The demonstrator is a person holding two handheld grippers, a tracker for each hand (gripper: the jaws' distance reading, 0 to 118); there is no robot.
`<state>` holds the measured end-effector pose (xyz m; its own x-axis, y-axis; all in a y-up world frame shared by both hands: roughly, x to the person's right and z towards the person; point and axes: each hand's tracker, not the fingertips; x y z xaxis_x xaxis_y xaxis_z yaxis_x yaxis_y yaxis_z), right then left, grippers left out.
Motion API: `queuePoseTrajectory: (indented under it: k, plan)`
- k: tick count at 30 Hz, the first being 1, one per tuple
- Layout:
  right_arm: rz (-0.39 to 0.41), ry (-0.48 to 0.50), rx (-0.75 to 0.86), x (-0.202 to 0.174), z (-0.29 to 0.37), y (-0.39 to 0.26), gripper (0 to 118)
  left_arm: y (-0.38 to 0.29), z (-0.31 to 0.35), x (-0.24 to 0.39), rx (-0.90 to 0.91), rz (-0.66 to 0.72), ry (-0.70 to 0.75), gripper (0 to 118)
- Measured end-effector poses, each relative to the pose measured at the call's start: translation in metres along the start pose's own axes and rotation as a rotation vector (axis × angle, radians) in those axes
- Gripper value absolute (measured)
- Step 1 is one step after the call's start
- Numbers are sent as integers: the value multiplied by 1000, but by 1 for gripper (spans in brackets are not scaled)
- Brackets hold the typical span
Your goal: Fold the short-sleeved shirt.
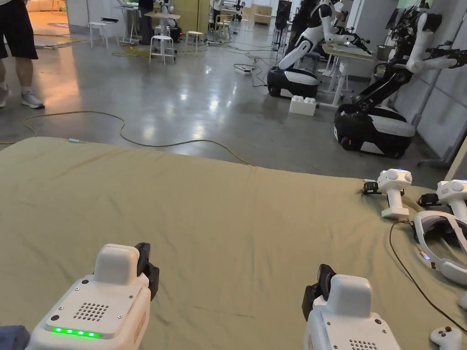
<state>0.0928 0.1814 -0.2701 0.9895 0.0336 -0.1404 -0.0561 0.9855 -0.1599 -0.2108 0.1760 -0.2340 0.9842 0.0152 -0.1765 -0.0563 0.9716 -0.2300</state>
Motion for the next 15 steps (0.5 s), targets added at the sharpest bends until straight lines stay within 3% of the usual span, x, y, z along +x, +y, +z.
queuePoseTrajectory:
  k: [7, 10, 12, 14, 15]
  plan:
    - [6, -32, -12, 0, -3, -2, 5, 2, -2, -2, -7, -2, 4, 4]
    - [-8, -29, -16, 2, -5, -2, 38, 6, -6, -2, -3, -6, 21, 12]
    - [-17, -27, -20, 3, -7, -1, 69, 7, -7, -3, -2, -9, 24, 27]
    - [-21, -28, -14, 3, -7, 0, 73, 8, -8, -6, 1, 3, 19, 54]
    - [-18, -32, -13, 3, -7, 0, 82, 8, -7, -8, 5, 16, 13, 66]
